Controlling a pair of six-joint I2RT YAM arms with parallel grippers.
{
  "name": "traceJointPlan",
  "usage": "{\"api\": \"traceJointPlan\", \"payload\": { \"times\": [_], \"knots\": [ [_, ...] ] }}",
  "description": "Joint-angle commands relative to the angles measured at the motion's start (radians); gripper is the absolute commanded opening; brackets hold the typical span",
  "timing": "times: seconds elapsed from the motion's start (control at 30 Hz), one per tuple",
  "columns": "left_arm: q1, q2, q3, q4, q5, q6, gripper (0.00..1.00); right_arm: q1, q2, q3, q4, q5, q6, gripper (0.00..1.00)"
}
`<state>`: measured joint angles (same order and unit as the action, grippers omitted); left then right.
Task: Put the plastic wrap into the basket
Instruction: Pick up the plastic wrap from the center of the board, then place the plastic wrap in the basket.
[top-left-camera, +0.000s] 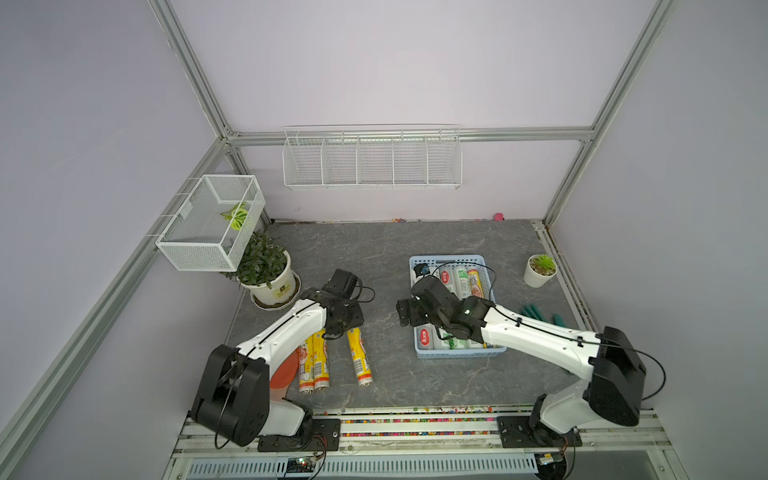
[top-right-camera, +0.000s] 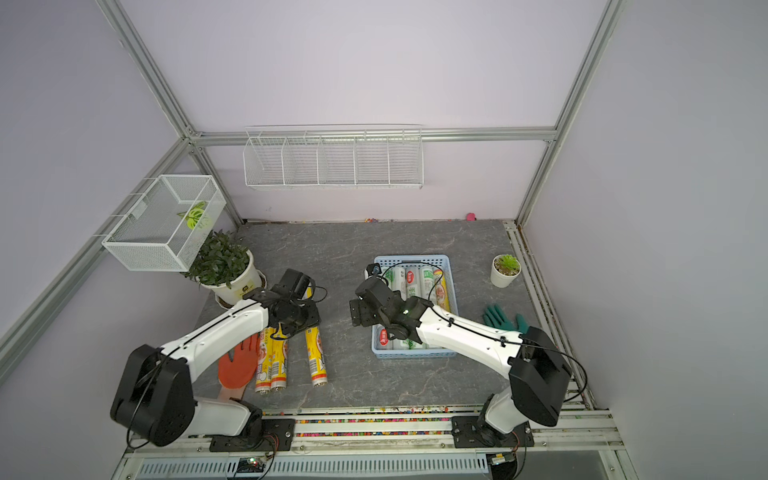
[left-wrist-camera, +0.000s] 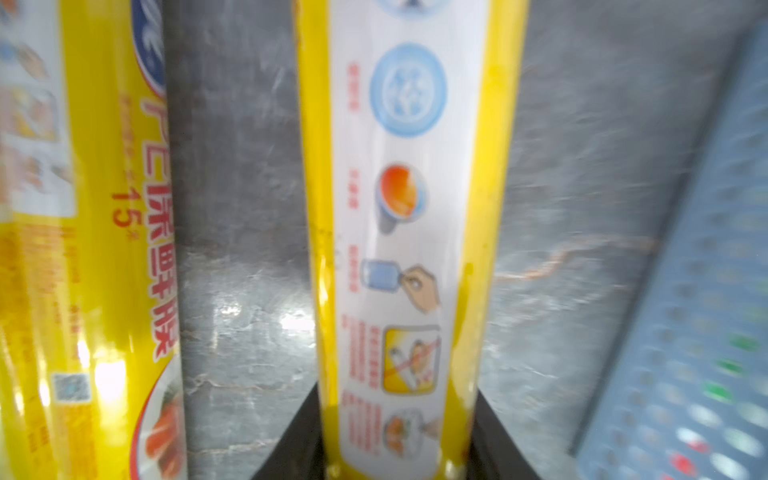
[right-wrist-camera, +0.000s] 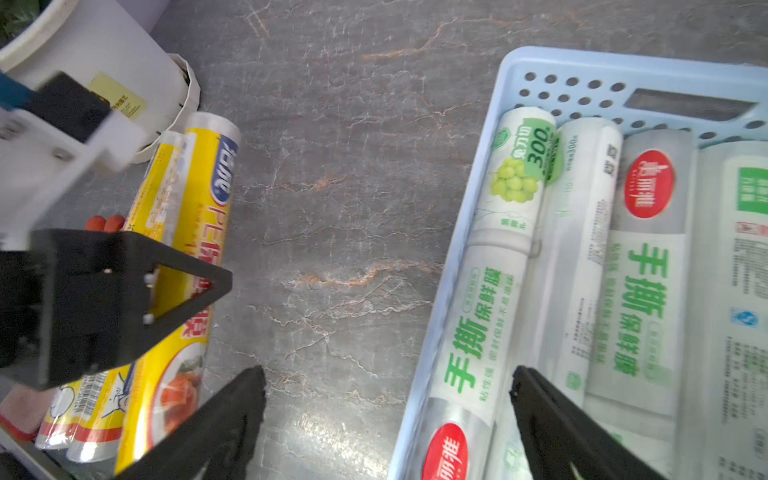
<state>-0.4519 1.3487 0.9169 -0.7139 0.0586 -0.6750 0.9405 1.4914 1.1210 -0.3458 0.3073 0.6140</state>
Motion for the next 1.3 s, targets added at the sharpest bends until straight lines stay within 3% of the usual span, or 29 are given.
{"api": "traceJointPlan", "payload": {
  "times": [0.0, 0.13, 0.3, 0.5, 0.77, 1.07, 1.27],
  "knots": [
    [-0.004, -0.09, 0.035, 0.079, 0.121, 0.023, 0.13, -0.028, -0.078, -0.055, 0.028, 0.07, 0.016, 0.97],
    [-0.018, -0.143, 0.043, 0.239, 0.25, -0.022, 0.13, -0.089, -0.169, -0.111, 0.016, 0.083, 0.028, 0.97],
    [-0.111, -0.069, 0.146, 0.366, 0.258, -0.072, 0.13, -0.219, -0.286, -0.188, -0.017, 0.029, 0.055, 0.98],
    [-0.243, 0.166, 0.361, 0.427, 0.241, -0.115, 0.11, -0.444, -0.399, -0.276, -0.045, -0.155, 0.059, 0.97],
    [-0.357, 0.495, 0.657, 0.372, 0.237, -0.159, 0.08, -0.748, -0.446, -0.342, -0.113, -0.434, 0.04, 0.97],
    [-0.411, 0.719, 0.853, 0.307, 0.252, -0.207, 0.08, -0.779, -0.573, -0.395, -0.158, -0.46, -0.077, 0.98],
    [-0.423, 0.783, 0.907, 0.234, 0.212, -0.242, 0.07, -0.778, -0.583, -0.418, -0.146, -0.52, -0.095, 0.97]
  ]
}}
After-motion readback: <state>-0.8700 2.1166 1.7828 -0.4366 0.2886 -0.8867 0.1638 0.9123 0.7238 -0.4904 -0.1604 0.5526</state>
